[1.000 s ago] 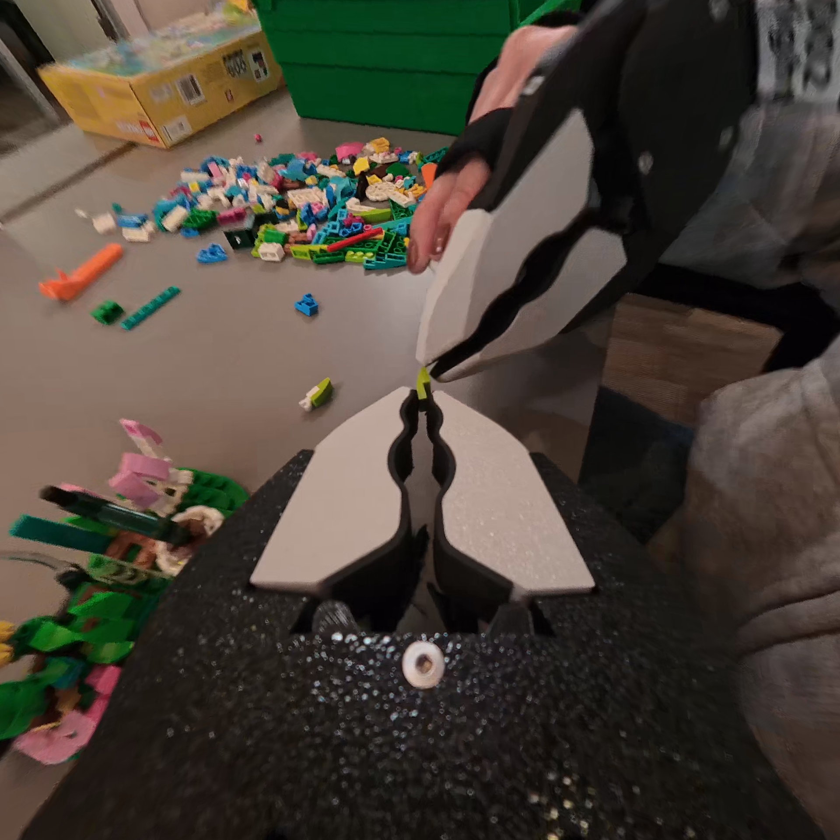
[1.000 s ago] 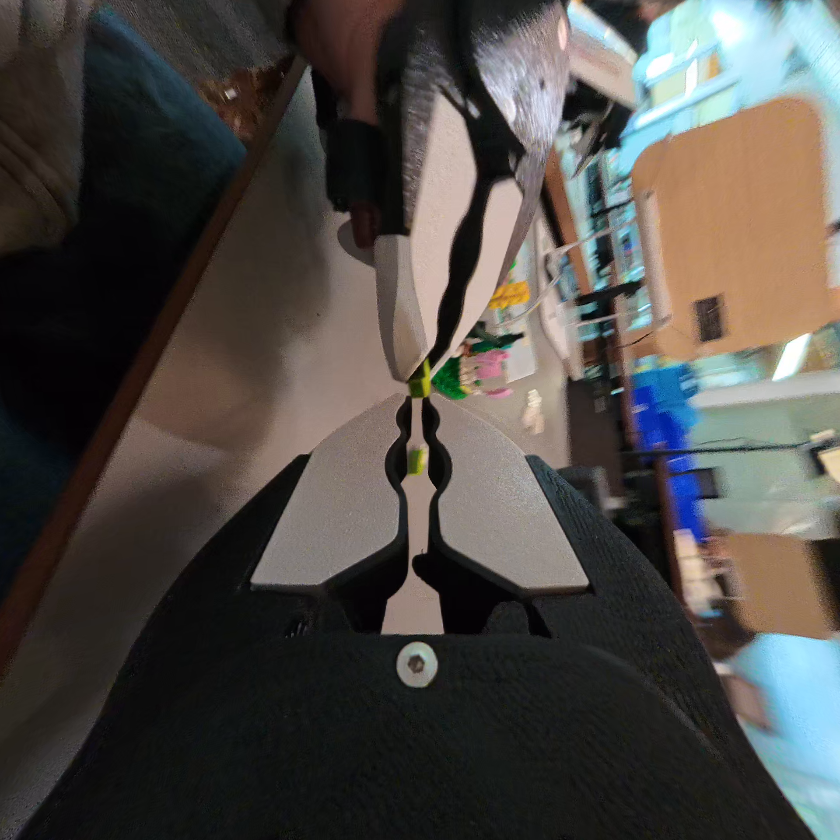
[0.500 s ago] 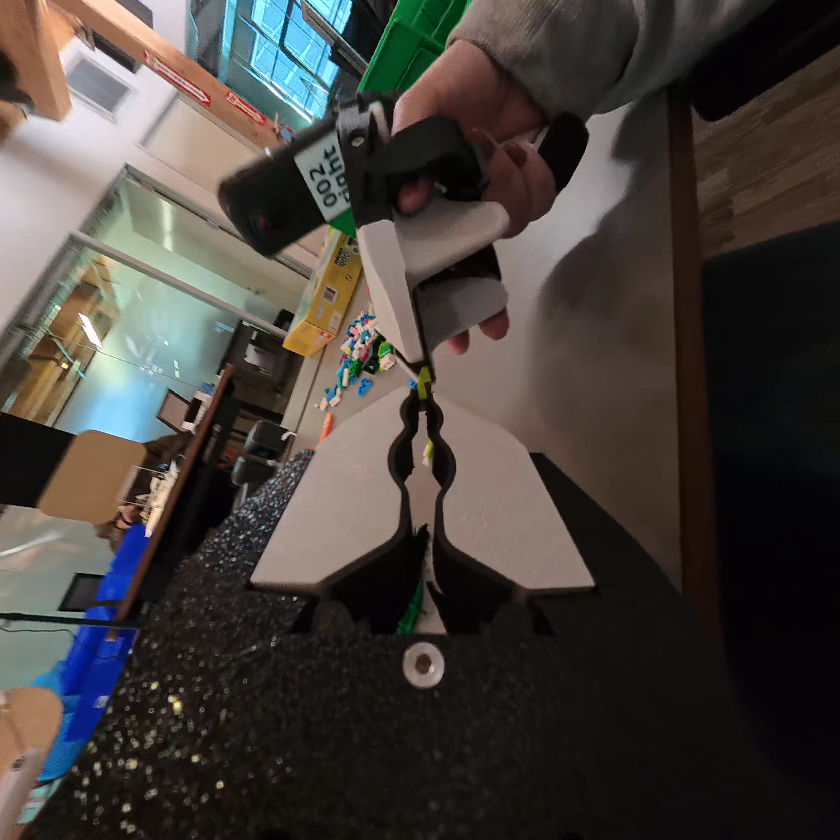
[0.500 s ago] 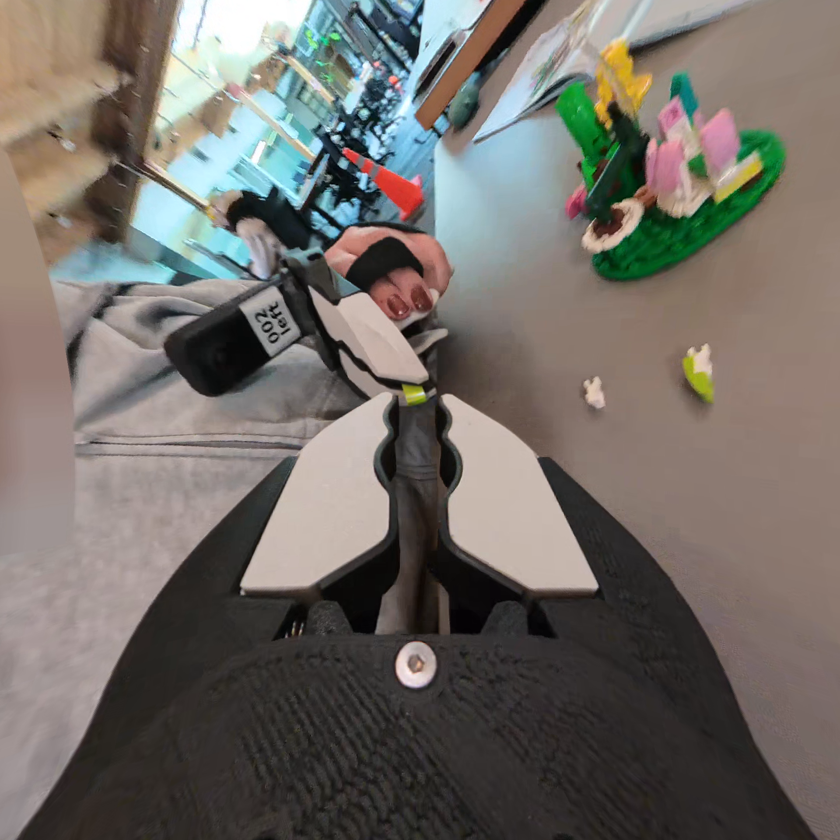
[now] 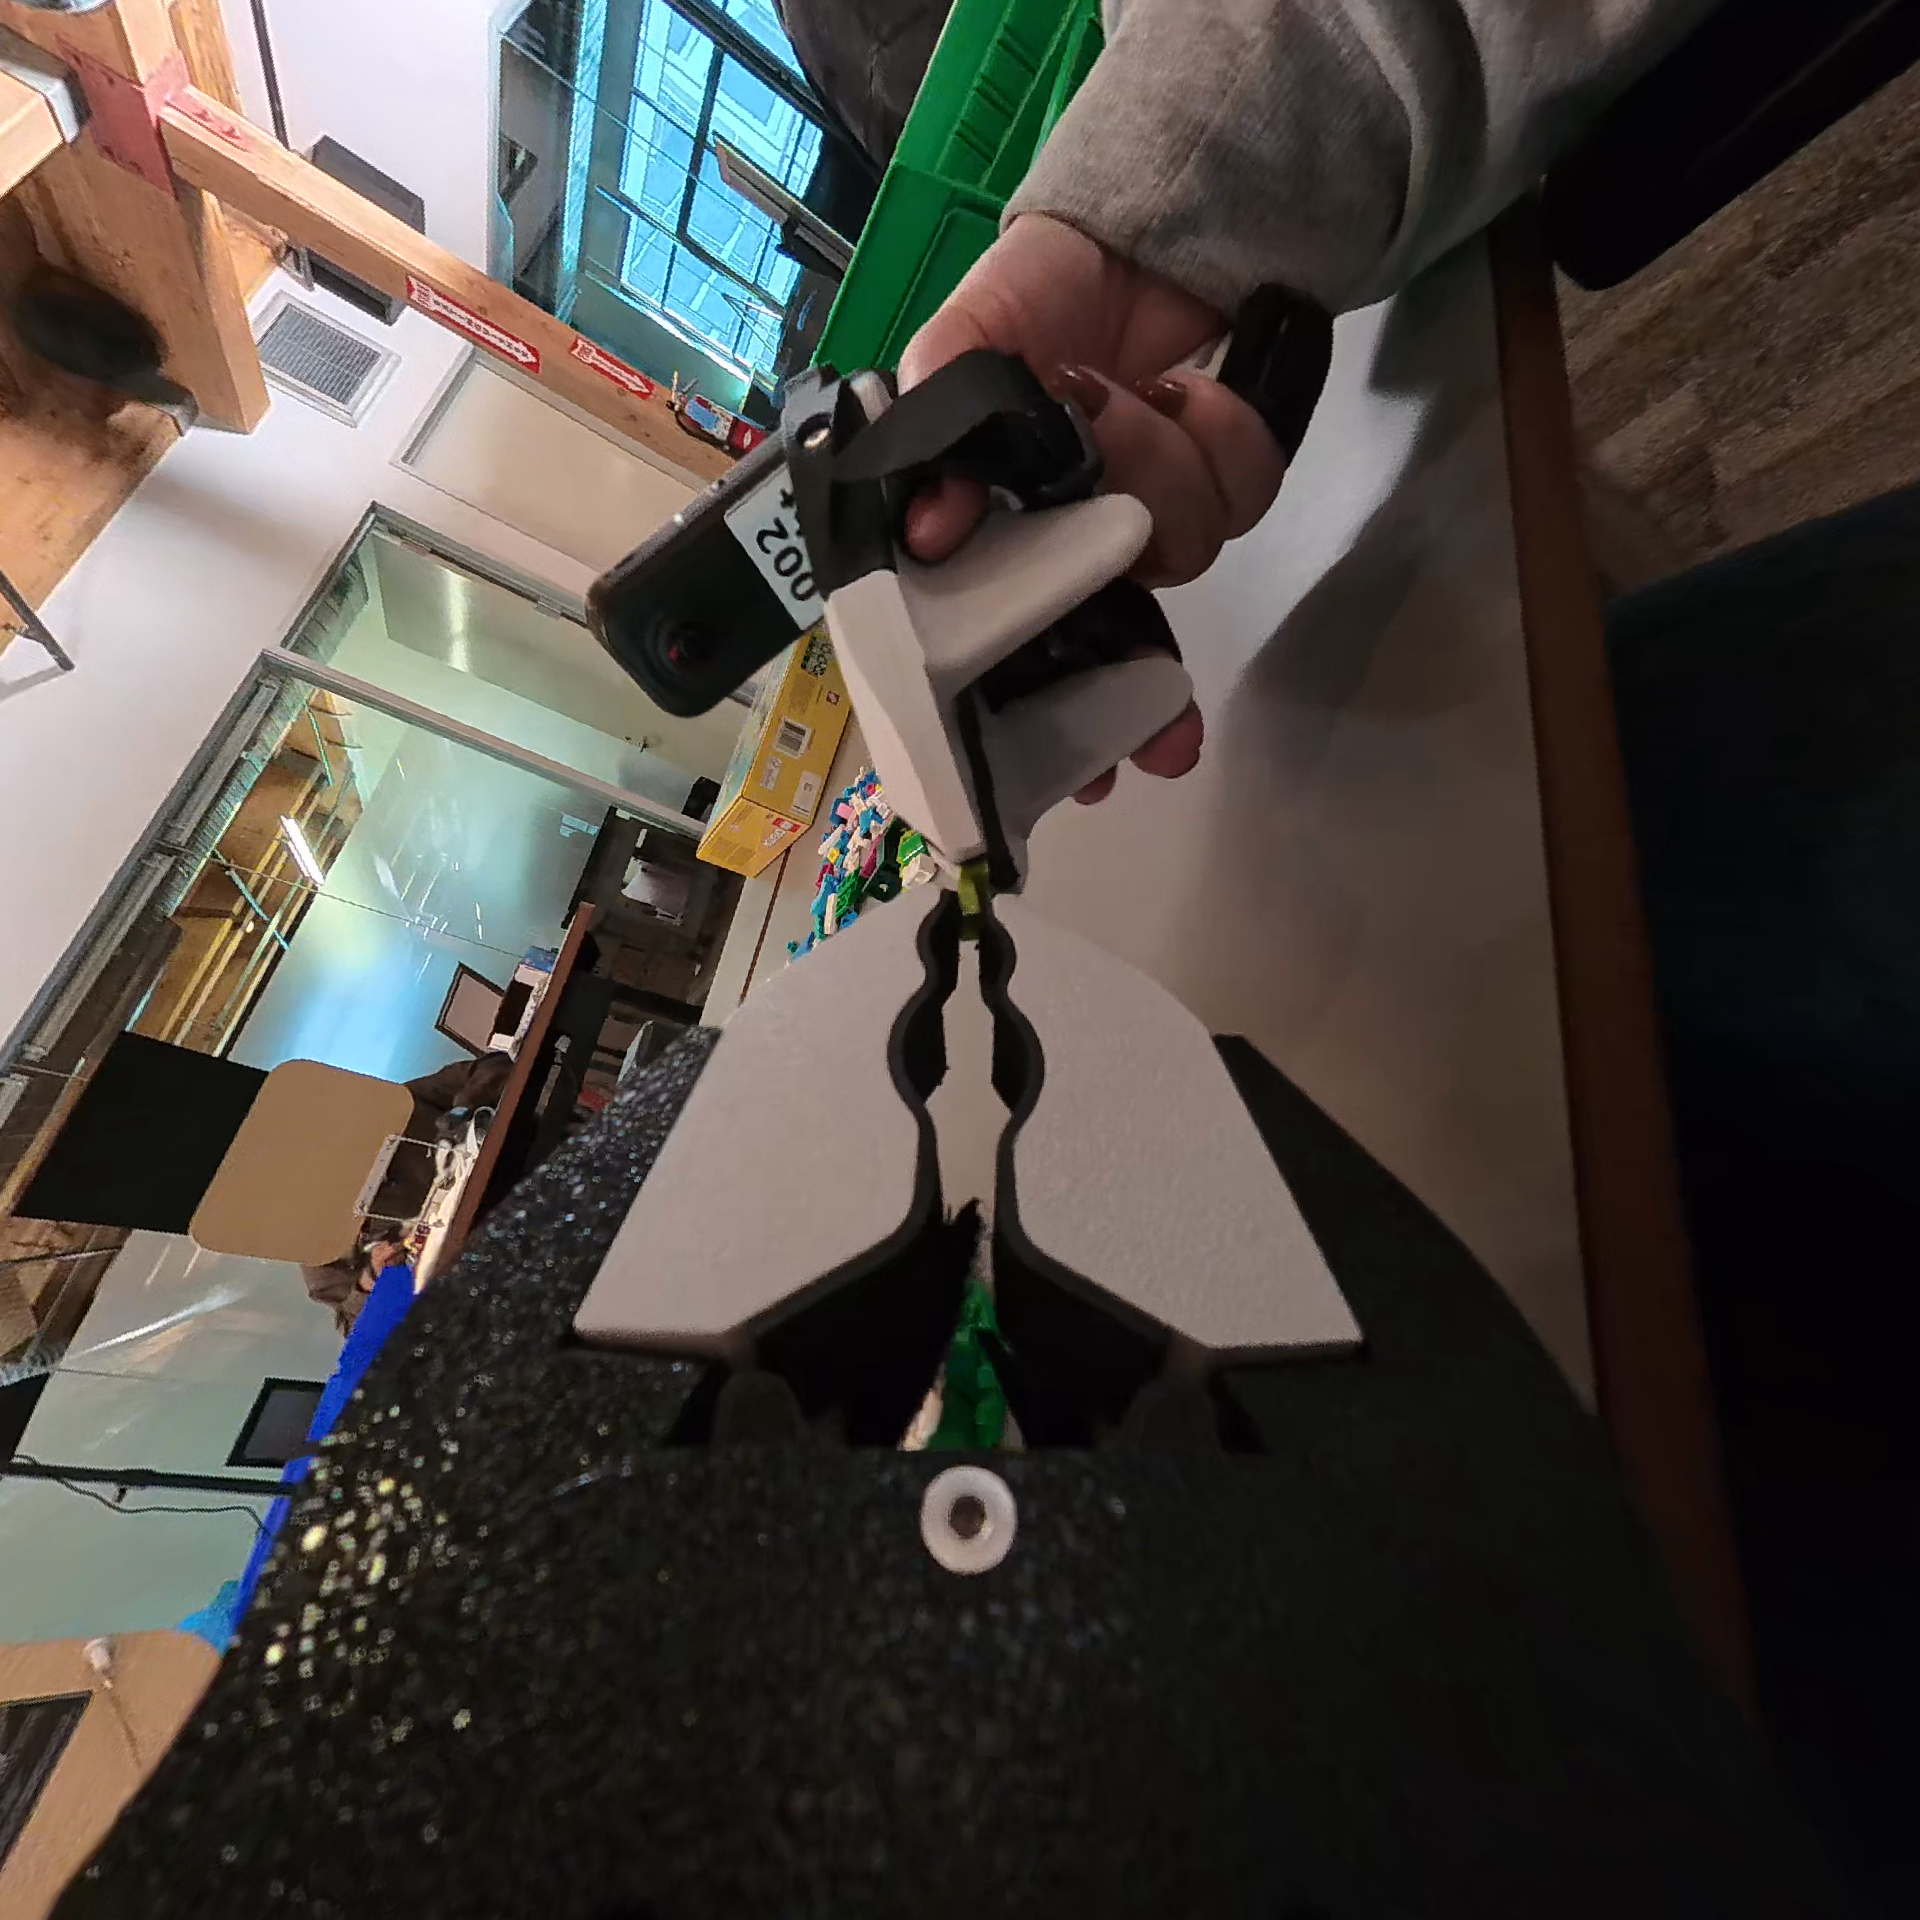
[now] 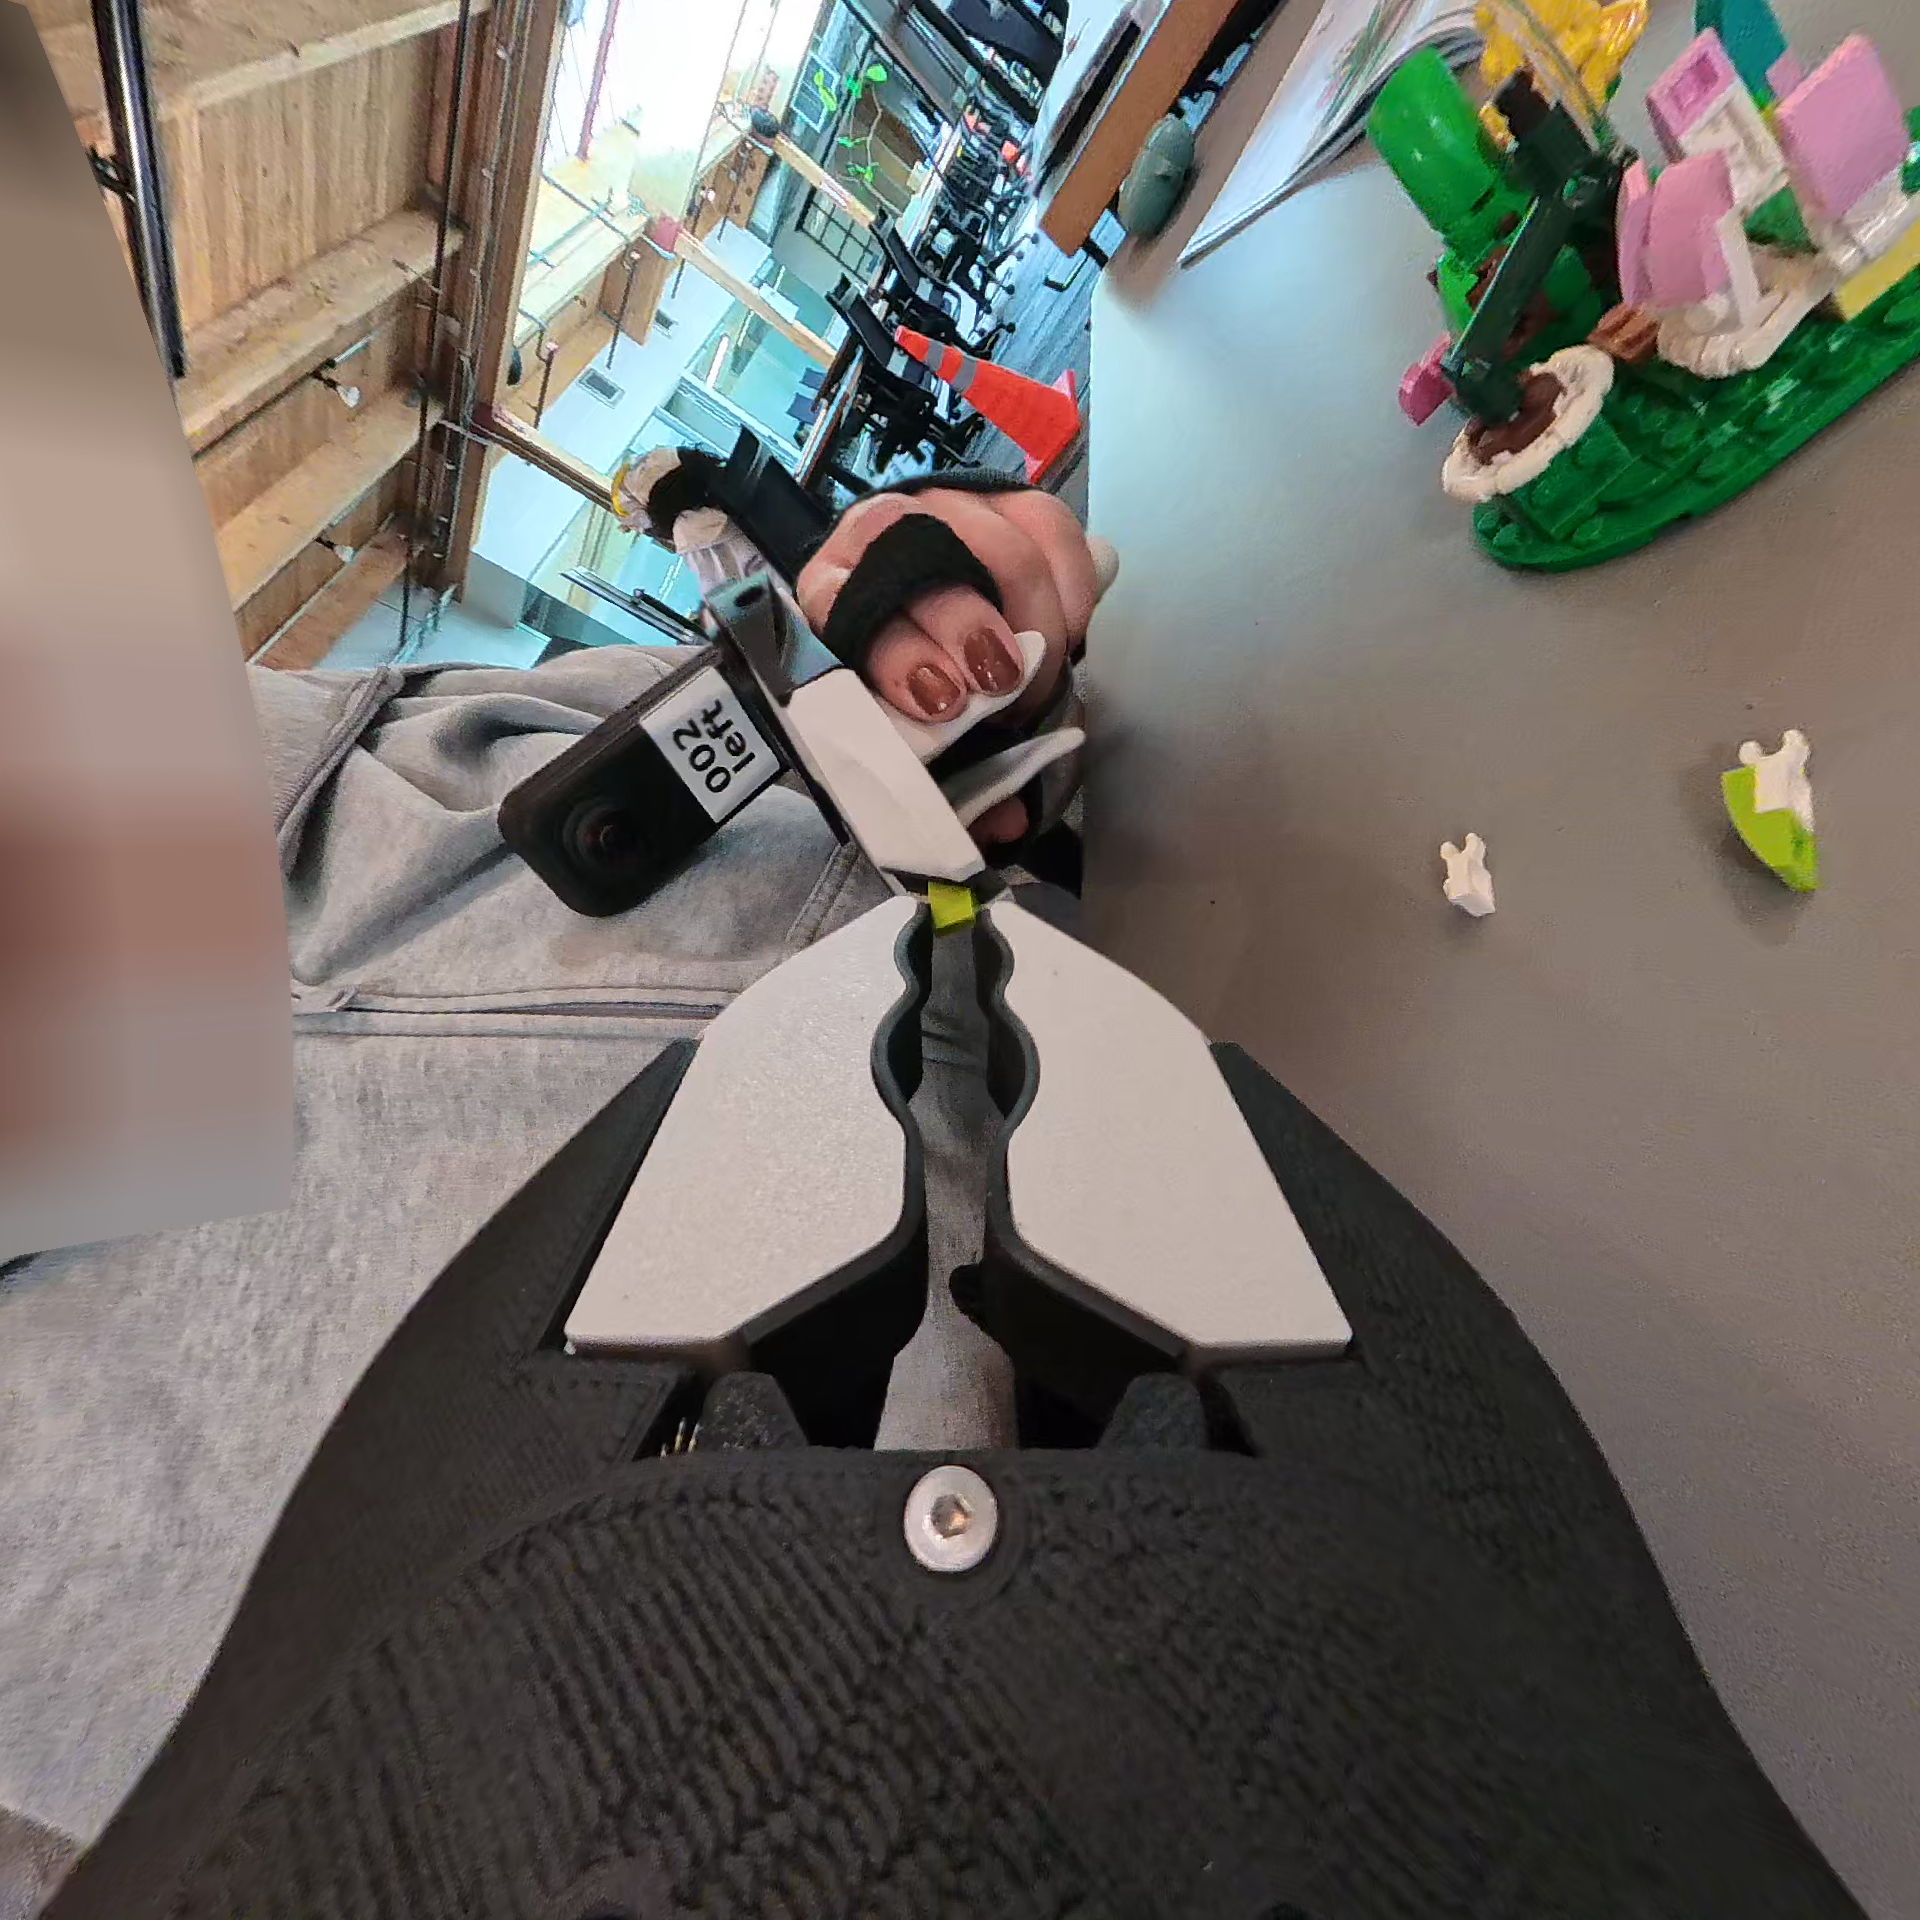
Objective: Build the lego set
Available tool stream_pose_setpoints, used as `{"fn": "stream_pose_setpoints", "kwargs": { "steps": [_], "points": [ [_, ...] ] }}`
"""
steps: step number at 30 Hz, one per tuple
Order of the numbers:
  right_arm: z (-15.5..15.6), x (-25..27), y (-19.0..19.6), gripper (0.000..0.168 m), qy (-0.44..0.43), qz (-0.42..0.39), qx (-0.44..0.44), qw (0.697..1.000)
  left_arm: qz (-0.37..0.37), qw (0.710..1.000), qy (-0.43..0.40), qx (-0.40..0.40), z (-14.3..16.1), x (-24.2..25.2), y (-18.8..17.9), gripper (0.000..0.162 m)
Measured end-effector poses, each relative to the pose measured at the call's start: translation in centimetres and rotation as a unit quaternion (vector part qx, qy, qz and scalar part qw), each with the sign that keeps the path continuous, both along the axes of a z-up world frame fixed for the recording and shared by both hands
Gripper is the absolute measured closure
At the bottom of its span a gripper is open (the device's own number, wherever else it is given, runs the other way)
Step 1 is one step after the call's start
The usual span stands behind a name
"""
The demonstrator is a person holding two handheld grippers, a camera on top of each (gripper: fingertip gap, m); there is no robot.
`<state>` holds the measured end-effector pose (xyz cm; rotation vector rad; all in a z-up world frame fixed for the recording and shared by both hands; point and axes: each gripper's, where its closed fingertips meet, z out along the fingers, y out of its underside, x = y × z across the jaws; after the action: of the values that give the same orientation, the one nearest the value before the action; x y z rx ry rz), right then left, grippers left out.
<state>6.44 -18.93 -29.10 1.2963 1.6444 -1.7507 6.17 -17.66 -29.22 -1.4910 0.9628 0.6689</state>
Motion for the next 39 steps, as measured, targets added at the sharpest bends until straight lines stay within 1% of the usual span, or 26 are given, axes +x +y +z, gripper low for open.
{"fn": "stream_pose_setpoints", "kwargs": {
  "steps": [1,4,7,9,11,13,15,17,21,23,25,26,28,30,31,32,33,34,35,36,38,39],
  "points": [
    [0.0,-0.1,0.1,0.163,0.006,-0.003,0.005,1.000,0.002,1.000,-0.008,-0.001,-0.1,0.0,0.1,0.158],
    [-0.8,-0.3,0.5,0.162,0.032,-0.013,0.053,0.998,0.013,0.997,-0.062,-0.046,-1.0,-0.5,0.2,0.156],
    [-2.6,-0.6,1.6,0.163,0.073,-0.019,0.162,0.984,0.036,0.982,-0.151,-0.107,-2.0,-2.0,0.1,0.157],
    [-4.1,-1.2,2.9,0.162,0.111,-0.027,0.247,0.962,0.052,0.962,-0.213,-0.165,-3.1,-3.2,0.0,0.156],
    [-5.2,-1.5,3.6,0.162,0.159,-0.012,0.337,0.928,0.065,0.940,-0.254,-0.219,-4.3,-4.1,0.0,0.154],
    [-6.2,-1.7,4.0,0.162,0.214,0.018,0.435,0.875,0.068,0.921,-0.278,-0.263,-5.3,-4.4,0.0,0.152],
    [-6.7,-2.2,4.1,0.162,0.256,0.039,0.498,0.828,0.066,0.910,-0.291,-0.287,-5.9,-4.4,0.3,0.149],
    [-6.7,-2.6,3.8,0.162,0.303,0.053,0.522,0.796,0.064,0.906,-0.293,-0.298,-6.1,-4.4,0.6,0.147],
    [-6.0,-2.8,3.0,0.163,0.432,0.080,0.551,0.710,0.038,0.902,-0.310,-0.299,-5.7,-3.6,0.9,0.150],
    [-5.7,-2.6,2.4,0.163,0.471,0.086,0.550,0.684,0.026,0.904,-0.310,-0.293,-5.4,-3.1,0.9,0.152],
    [-5.5,-2.5,2.1,0.163,0.485,0.086,0.549,0.675,0.016,0.907,-0.304,-0.291,-5.2,-2.8,0.9,0.156],
    [-5.6,-2.6,2.2,0.163,0.486,0.085,0.554,0.670,0.012,0.908,-0.300,-0.293,-5.2,-2.6,0.8,0.155],
    [-5.5,-2.7,2.3,0.163,0.493,0.080,0.558,0.663,-0.001,0.901,-0.307,-0.308,-5.5,-2.0,0.5,0.149],
    [-5.4,-2.6,2.2,0.163,0.492,0.080,0.552,0.668,-0.007,0.896,-0.312,-0.315,-5.6,-1.7,0.4,0.144],
    [-5.3,-2.5,2.1,0.163,0.494,0.079,0.550,0.669,-0.006,0.897,-0.312,-0.313,-5.6,-1.8,0.5,0.144],
    [-5.3,-2.4,2.1,0.163,0.496,0.079,0.548,0.669,-0.005,0.899,-0.311,-0.309,-5.6,-1.9,0.6,0.148],
    [-5.3,-2.4,2.0,0.163,0.497,0.078,0.546,0.670,-0.005,0.901,-0.311,-0.302,-5.5,-1.9,0.7,0.158],
    [-5.2,-2.4,2.1,0.163,0.495,0.077,0.547,0.670,-0.007,0.903,-0.307,-0.299,-5.4,-1.9,0.7,0.158],
    [-5.3,-2.4,2.2,0.163,0.488,0.076,0.548,0.675,-0.012,0.904,-0.304,-0.300,-5.4,-1.8,0.7,0.159],
    [-5.6,-2.3,2.3,0.165,0.469,0.075,0.546,0.690,-0.012,0.906,-0.300,-0.300,-5.4,-1.7,0.7,0.159],
    [-6.0,-1.9,2.4,0.162,0.412,0.078,0.533,0.735,0.001,0.907,-0.277,-0.316,-5.9,-1.9,0.5,0.160],
    [-6.1,-1.8,2.6,0.161,0.389,0.078,0.526,0.752,0.006,0.910,-0.264,-0.319,-6.1,-2.0,0.5,0.160]
  ]
}}
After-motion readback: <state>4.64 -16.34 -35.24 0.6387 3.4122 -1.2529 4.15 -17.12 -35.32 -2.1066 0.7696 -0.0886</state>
